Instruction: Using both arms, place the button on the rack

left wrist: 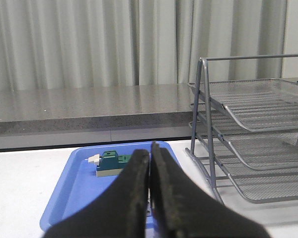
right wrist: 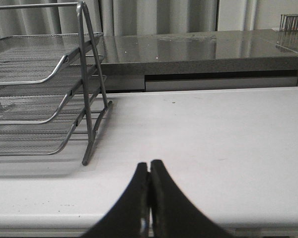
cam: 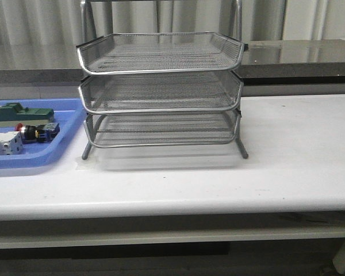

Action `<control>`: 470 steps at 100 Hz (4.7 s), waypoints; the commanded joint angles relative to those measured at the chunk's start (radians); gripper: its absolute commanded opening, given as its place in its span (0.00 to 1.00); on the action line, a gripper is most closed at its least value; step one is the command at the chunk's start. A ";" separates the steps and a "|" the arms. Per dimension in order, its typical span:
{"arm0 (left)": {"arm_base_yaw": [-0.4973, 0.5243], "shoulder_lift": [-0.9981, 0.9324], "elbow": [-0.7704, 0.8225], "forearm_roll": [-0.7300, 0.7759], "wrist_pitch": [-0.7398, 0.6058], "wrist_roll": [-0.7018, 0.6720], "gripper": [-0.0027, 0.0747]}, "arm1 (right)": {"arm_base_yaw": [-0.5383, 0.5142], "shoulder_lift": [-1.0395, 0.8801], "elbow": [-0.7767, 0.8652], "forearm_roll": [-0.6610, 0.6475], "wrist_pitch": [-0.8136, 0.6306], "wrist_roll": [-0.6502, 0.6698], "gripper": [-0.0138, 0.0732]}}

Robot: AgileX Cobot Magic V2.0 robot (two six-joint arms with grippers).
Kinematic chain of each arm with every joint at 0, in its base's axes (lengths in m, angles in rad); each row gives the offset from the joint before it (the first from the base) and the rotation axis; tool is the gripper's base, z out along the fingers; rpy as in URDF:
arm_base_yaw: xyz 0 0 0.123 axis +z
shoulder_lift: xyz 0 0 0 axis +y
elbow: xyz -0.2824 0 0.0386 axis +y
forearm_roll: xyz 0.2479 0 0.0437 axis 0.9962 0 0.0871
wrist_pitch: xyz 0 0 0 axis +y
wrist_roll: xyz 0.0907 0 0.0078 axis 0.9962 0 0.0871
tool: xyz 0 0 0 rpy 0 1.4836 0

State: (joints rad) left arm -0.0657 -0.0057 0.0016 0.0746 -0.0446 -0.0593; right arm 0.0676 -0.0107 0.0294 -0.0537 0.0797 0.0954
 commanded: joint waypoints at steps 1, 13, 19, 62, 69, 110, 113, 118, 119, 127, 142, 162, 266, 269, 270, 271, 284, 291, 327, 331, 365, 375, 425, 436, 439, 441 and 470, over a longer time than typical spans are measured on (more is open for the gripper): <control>0.003 -0.034 0.047 -0.007 -0.074 -0.008 0.04 | -0.004 -0.019 -0.017 0.002 -0.089 0.002 0.08; 0.003 -0.034 0.047 -0.007 -0.074 -0.008 0.04 | -0.004 -0.019 -0.017 0.002 -0.089 0.002 0.08; 0.003 -0.034 0.047 -0.007 -0.074 -0.008 0.04 | -0.004 -0.019 -0.017 0.002 -0.089 0.002 0.08; 0.003 -0.034 0.047 -0.007 -0.074 -0.008 0.04 | -0.004 -0.019 -0.017 0.002 -0.089 0.002 0.08; 0.003 -0.034 0.047 -0.007 -0.074 -0.008 0.04 | -0.004 -0.019 -0.017 0.002 -0.092 0.002 0.08; 0.003 -0.034 0.047 -0.007 -0.074 -0.008 0.04 | -0.004 -0.002 -0.073 0.023 -0.149 0.003 0.08; 0.003 -0.034 0.047 -0.007 -0.074 -0.008 0.04 | -0.004 0.010 -0.093 0.031 -0.110 0.003 0.08; 0.003 -0.034 0.047 -0.007 -0.074 -0.008 0.04 | -0.004 0.034 -0.131 0.043 -0.067 0.003 0.08; 0.003 -0.034 0.047 -0.007 -0.074 -0.008 0.04 | -0.004 0.038 -0.143 0.045 -0.063 0.003 0.08; 0.003 -0.034 0.047 -0.007 -0.074 -0.008 0.04 | -0.004 0.105 -0.213 0.064 -0.005 0.003 0.08; 0.003 -0.034 0.047 -0.007 -0.074 -0.008 0.04 | -0.004 0.274 -0.388 0.087 0.147 0.003 0.08; 0.003 -0.034 0.047 -0.007 -0.074 -0.008 0.04 | -0.004 0.555 -0.612 0.140 0.376 0.003 0.08; 0.003 -0.034 0.047 -0.007 -0.074 -0.008 0.04 | 0.115 1.261 -0.784 0.622 0.172 0.001 0.32; 0.003 -0.034 0.047 -0.007 -0.074 -0.008 0.04 | 0.124 1.269 -0.789 0.623 0.167 0.001 0.38; 0.003 -0.034 0.047 -0.007 -0.074 -0.008 0.04 | 0.128 1.272 -0.792 0.623 0.163 0.001 0.39; 0.003 -0.034 0.047 -0.007 -0.074 -0.008 0.04 | 0.130 1.274 -0.793 0.624 0.162 0.001 0.41; 0.003 -0.034 0.047 -0.007 -0.074 -0.008 0.04 | 0.161 1.314 -0.821 0.644 0.134 0.001 0.56; 0.003 -0.034 0.047 -0.007 -0.074 -0.008 0.04 | 0.171 1.338 -0.842 0.654 0.128 0.001 0.57; 0.003 -0.034 0.047 -0.007 -0.074 -0.008 0.04 | 0.173 1.501 -0.960 0.719 0.120 0.000 0.57; 0.003 -0.034 0.047 -0.007 -0.074 -0.008 0.04 | 0.173 1.520 -0.976 0.728 0.124 -0.003 0.57; 0.003 -0.034 0.047 -0.007 -0.074 -0.008 0.04 | 0.173 1.656 -1.118 1.004 0.197 -0.243 0.57; 0.003 -0.034 0.047 -0.007 -0.074 -0.008 0.04 | 0.173 1.696 -1.143 1.138 0.219 -0.378 0.57; 0.003 -0.034 0.047 -0.007 -0.074 -0.008 0.04 | 0.173 1.828 -1.175 1.592 0.321 -0.799 0.57; 0.003 -0.034 0.047 -0.007 -0.074 -0.008 0.04 | 0.173 1.839 -1.177 1.648 0.329 -0.840 0.55; 0.003 -0.034 0.047 -0.007 -0.074 -0.008 0.04 | 0.173 1.841 -1.177 1.648 0.328 -0.841 0.54; 0.003 -0.034 0.047 -0.007 -0.074 -0.008 0.04 | 0.173 1.841 -1.177 1.648 0.327 -0.841 0.53; 0.003 -0.034 0.047 -0.007 -0.074 -0.008 0.04 | 0.172 1.841 -1.174 1.645 0.321 -0.842 0.25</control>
State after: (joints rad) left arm -0.0657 -0.0057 0.0016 0.0746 -0.0446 -0.0593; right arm 0.2441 1.8847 -1.1094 1.5718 0.3848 -0.7210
